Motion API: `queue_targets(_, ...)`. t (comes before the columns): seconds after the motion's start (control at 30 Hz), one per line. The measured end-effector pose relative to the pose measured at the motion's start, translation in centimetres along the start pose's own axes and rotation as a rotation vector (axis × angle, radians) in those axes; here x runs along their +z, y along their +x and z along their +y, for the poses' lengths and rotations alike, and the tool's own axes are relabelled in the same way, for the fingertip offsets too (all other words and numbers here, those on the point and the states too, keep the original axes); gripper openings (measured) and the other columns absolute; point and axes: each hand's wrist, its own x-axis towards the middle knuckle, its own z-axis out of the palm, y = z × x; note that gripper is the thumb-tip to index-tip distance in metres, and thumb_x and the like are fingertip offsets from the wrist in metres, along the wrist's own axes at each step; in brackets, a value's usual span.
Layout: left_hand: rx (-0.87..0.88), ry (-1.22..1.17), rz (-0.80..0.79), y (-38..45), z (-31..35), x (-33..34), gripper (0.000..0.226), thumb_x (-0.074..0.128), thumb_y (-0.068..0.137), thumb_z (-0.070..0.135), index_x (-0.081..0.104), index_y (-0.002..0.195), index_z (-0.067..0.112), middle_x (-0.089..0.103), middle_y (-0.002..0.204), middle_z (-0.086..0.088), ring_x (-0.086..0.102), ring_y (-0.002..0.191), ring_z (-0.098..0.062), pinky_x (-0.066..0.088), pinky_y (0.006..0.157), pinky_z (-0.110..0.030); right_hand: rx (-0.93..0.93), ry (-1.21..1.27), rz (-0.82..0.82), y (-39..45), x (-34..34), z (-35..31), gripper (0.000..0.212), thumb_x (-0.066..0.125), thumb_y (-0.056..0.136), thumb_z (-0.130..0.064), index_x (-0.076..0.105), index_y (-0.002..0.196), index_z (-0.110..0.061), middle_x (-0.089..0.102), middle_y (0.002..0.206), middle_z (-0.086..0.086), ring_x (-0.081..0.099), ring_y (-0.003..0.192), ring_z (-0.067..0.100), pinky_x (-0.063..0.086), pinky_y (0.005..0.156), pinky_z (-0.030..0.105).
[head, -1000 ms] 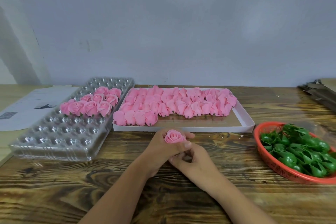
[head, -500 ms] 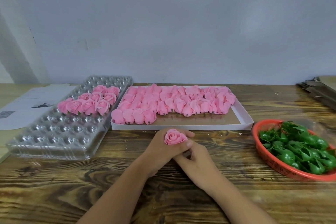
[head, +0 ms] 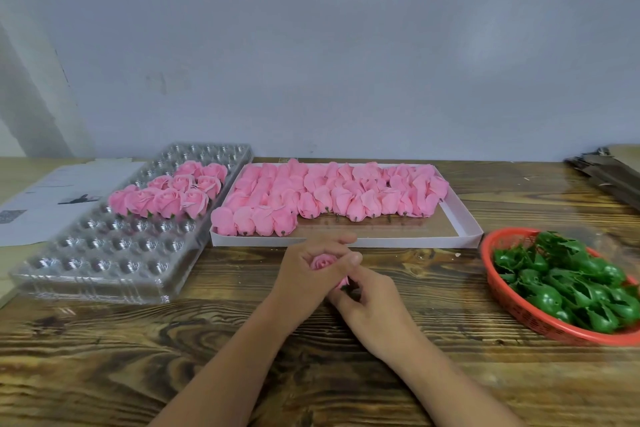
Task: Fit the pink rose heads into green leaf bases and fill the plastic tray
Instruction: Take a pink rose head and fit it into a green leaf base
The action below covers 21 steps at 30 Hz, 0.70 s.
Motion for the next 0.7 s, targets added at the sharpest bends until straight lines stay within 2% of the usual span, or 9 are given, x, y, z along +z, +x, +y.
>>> queue_targets(0.1,0.017,0.111,-0.052,0.04,-0.54,-0.02,0.025,0.080,0.085,0.012,0.080,0.081,0.037,0.074,0.113,0.019,0.068,0.110,-0.004,0.051,0.092,-0.016,0.035,-0.002,-0.003,0.00,0.09,0.25,0.022,0.065,0.090,-0.019,0.069,0.110,-0.027,0.073,0.093,-0.007,0.066,0.086,0.008,0.053,0.075,0.028)
queue_targets(0.17,0.027,0.125,-0.050,-0.01,-0.61,0.07,0.022,0.083,0.081,0.019,0.079,0.090,0.039,0.073,0.113,0.021,0.067,0.109,-0.002,0.049,0.092,-0.013,0.056,-0.010,-0.006,0.00,0.02,0.41,0.019,0.064,0.091,-0.017,0.070,0.107,-0.024,0.073,0.091,-0.007,0.066,0.084,0.008,0.055,0.075,0.034)
queue_targets(0.2,0.019,0.134,-0.048,-0.04,-0.55,0.11,0.025,0.083,0.078,0.027,0.076,0.098,0.040,0.072,0.113,0.023,0.066,0.110,0.000,0.049,0.092,-0.012,0.056,0.007,-0.005,0.02,-0.01,0.43,0.019,0.064,0.091,-0.016,0.070,0.106,-0.025,0.073,0.091,-0.009,0.067,0.085,0.007,0.055,0.076,0.032)
queue_targets(0.27,-0.001,0.171,-0.048,-0.02,-0.51,0.10,0.038,0.084,0.076,0.034,0.070,0.111,0.040,0.069,0.115,0.027,0.064,0.112,0.003,0.047,0.091,-0.010,0.030,0.093,-0.004,0.01,-0.08,0.24,0.030,0.063,0.091,-0.011,0.068,0.112,-0.030,0.073,0.097,-0.015,0.067,0.093,0.000,0.053,0.078,0.020)
queue_targets(0.37,-0.047,0.133,-0.081,-0.07,-0.62,0.03,0.046,0.086,0.071,0.039,0.069,0.114,0.036,0.072,0.111,0.018,0.067,0.106,-0.001,0.050,0.088,-0.014,-0.004,0.176,0.026,-0.06,-0.28,-0.10,0.035,0.061,0.091,-0.007,0.067,0.111,-0.035,0.072,0.101,-0.022,0.066,0.097,-0.004,0.049,0.081,0.012)
queue_targets(0.43,-0.108,0.091,-0.129,-0.17,-0.60,0.03,0.053,0.083,0.066,0.048,0.068,0.115,0.036,0.074,0.106,0.011,0.069,0.102,-0.006,0.052,0.087,-0.018,-0.010,0.186,0.052,-0.08,-0.38,-0.24,0.028,0.061,0.091,-0.014,0.068,0.100,-0.040,0.072,0.097,-0.022,0.066,0.093,-0.004,0.048,0.077,0.012)
queue_targets(0.53,-0.099,0.070,-0.149,-0.22,-0.54,0.05,0.063,0.084,0.064,0.049,0.063,0.123,0.039,0.070,0.115,0.016,0.066,0.109,-0.002,0.051,0.086,-0.015,-0.004,0.224,0.073,-0.03,-0.46,-0.55,0.008,0.062,0.091,-0.040,0.067,0.096,-0.043,0.072,0.094,-0.024,0.066,0.089,-0.005,0.046,0.072,0.009)
queue_targets(0.6,-0.032,0.048,-0.088,-0.12,-0.27,-0.07,0.056,0.081,0.070,0.050,0.064,0.123,0.044,0.066,0.121,0.021,0.064,0.113,0.000,0.050,0.088,-0.013,-0.010,0.216,0.076,-0.01,-0.39,-0.49,0.010,0.065,0.092,-0.031,0.069,0.097,-0.038,0.072,0.093,-0.022,0.066,0.087,-0.003,0.046,0.072,0.011)
queue_targets(0.7,0.030,0.031,-0.017,-0.02,0.19,-0.18,0.027,0.071,0.077,0.056,0.073,0.104,0.053,0.068,0.122,0.025,0.062,0.118,0.002,0.049,0.095,-0.015,-0.024,0.170,0.042,-0.04,-0.19,-0.51,0.022,0.068,0.090,-0.017,0.069,0.092,-0.040,0.072,0.088,-0.018,0.065,0.081,0.001,0.048,0.070,0.014)
